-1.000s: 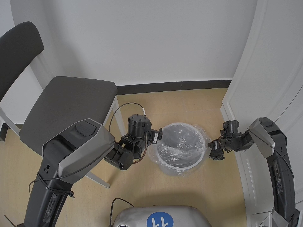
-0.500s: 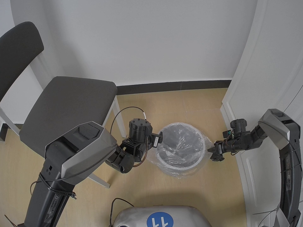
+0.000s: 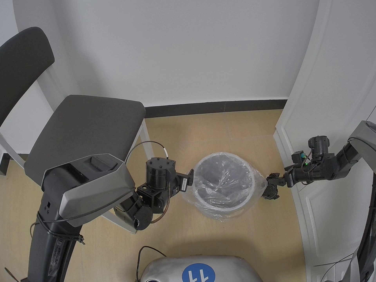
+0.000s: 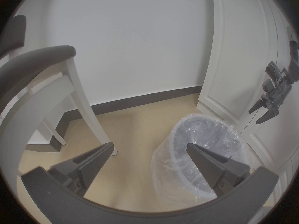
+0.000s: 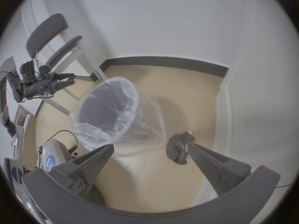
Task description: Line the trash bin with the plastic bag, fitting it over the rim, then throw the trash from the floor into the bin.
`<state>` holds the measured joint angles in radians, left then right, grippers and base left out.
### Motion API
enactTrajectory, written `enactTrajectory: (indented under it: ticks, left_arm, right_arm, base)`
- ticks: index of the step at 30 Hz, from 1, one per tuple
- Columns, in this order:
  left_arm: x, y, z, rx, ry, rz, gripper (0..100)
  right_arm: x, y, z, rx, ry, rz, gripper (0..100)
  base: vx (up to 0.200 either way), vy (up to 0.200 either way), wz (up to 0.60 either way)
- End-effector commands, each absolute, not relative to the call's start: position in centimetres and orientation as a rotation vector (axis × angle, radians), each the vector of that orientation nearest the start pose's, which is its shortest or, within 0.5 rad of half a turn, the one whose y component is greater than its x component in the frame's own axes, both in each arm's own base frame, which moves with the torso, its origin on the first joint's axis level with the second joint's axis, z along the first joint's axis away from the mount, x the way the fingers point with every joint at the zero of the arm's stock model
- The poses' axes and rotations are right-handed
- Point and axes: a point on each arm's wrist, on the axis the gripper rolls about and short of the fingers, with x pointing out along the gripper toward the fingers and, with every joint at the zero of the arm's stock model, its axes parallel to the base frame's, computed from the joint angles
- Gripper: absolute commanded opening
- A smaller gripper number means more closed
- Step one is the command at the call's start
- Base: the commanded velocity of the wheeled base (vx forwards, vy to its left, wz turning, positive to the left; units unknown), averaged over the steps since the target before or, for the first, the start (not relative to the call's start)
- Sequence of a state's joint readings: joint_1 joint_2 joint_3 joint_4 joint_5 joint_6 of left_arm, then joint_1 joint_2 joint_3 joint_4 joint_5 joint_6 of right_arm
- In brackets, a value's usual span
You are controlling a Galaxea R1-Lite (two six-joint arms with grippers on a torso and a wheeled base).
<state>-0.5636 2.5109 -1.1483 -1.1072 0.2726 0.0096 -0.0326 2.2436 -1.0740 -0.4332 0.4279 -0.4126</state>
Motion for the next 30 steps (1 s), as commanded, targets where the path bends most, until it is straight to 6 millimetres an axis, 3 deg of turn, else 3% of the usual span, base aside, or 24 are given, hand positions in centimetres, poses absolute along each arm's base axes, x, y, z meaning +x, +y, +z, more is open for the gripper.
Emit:
enactTrajectory:
  ticks: [1, 7, 8, 10, 14, 20, 30]
  left_arm:
    - [35.5, -21.3, 2.2, 0.07, 0.177, -0.281, 100]
    - [34.2, -18.9, 2.8, 0.019, 0.116, -0.248, 100]
    - [34.2, -18.9, 2.8, 0.019, 0.116, -0.248, 100]
    - [33.7, -17.5, 2.9, -0.003, 0.088, -0.219, 100]
    - [32.5, -15.7, 3.1, -0.016, 0.119, -0.193, 100]
    - [32.0, -14.9, 4.4, -0.075, 0.103, -0.175, 100]
    - [32.1, -15.1, 4.9, -0.082, 0.088, -0.209, 100]
  right_arm:
    - [37.2, 5.8, 4.9, -0.255, 0.481, 0.654, 100]
    - [35.6, 11.3, 0.5, -0.297, 0.373, 0.714, 100]
    - [35.6, 11.3, 0.5, -0.297, 0.373, 0.714, 100]
    - [35.2, 13.5, -2.0, -0.323, 0.362, 0.712, 100]
    - [34.6, 15.7, -4.3, -0.323, 0.344, 0.71, 100]
    - [34.7, 16.1, -6.1, -0.315, 0.362, 0.722, 100]
    - [36.0, 16.6, -6.3, -0.295, 0.321, 0.706, 100]
  base:
    - [0.0, 0.0, 0.0]
    - [0.0, 0.0, 0.0]
    - [0.0, 0.0, 0.0]
    - [0.0, 0.0, 0.0]
    - [0.0, 0.0, 0.0]
    - [0.0, 0.0, 0.0]
    - [0.0, 0.0, 0.0]
